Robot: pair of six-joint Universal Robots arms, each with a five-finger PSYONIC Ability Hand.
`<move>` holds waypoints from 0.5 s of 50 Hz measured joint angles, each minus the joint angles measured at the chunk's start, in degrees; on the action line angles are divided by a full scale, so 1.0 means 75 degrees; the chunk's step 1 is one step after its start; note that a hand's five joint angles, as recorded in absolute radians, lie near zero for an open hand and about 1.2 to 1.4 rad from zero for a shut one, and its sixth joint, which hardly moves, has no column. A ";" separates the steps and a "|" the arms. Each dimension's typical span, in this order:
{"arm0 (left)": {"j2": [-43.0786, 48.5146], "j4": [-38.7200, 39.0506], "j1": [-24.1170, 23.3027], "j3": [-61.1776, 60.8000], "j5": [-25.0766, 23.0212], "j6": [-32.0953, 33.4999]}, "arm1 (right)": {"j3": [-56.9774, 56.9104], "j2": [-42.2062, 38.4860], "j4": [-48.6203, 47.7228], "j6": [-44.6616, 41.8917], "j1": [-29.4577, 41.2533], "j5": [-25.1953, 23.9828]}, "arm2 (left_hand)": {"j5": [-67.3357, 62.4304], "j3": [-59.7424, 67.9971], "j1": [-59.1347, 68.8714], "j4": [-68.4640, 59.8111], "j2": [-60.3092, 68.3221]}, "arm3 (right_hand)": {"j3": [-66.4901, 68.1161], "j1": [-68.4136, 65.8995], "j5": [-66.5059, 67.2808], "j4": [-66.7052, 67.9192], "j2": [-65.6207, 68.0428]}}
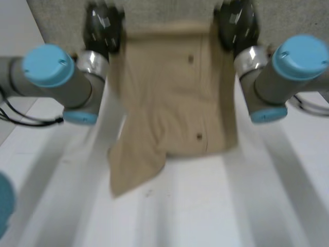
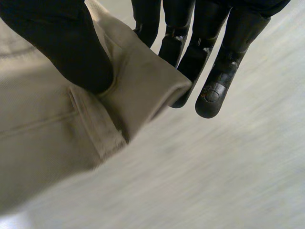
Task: Fold the shorts.
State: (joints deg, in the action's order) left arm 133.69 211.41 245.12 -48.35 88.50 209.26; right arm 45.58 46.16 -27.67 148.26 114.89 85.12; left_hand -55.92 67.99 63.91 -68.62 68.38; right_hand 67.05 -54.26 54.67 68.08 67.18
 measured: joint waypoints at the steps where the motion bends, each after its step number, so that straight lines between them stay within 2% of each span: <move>1: -0.0415 0.0615 -0.0047 -0.0272 0.0136 0.0026 | 0.0143 0.0328 -0.0548 -0.0220 0.0023 0.0102 | 0.0000 0.0000 0.0001 0.0000 0.0002 | 0.0000 0.0000 0.0000 -0.0001 0.0000; 5: -0.1589 0.1957 -0.0209 -0.1263 0.0289 0.0040 | 0.0627 0.1147 -0.1466 -0.0507 0.0113 0.0119 | 0.0000 0.0000 0.0000 0.0000 0.0013 | 0.0001 0.0000 0.0000 0.0000 0.0000; 10: -0.2506 0.2533 -0.0549 -0.2557 0.0292 0.0069 | 0.1373 0.1761 -0.1342 -0.0496 0.0252 -0.0064 | 0.0000 0.0003 0.0057 0.0000 0.0019 | 0.0098 -0.0047 0.0179 0.0001 0.0000; 18: -0.2959 0.2331 -0.0898 -0.4641 0.0540 0.0304 | 0.2851 0.2155 -0.0546 -0.0459 0.0336 -0.0198 | -0.0101 0.0024 0.0080 -0.0001 0.0028 | 0.0101 -0.0047 0.0192 0.0003 0.0000; 25: -0.2922 0.1667 -0.1103 -0.6751 0.1548 0.0540 | 0.4702 0.2141 0.0671 -0.0570 0.0334 -0.0390 | -0.0101 0.0027 0.0080 -0.0016 0.0034 | 0.0101 -0.0047 0.0206 0.0003 0.0000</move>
State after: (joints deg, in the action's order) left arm 111.78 223.91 236.85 -98.98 100.11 213.31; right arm 80.84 62.22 -22.63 143.99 117.39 82.20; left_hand -56.68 68.20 64.51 -68.74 68.63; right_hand 67.81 -54.61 56.22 68.10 67.18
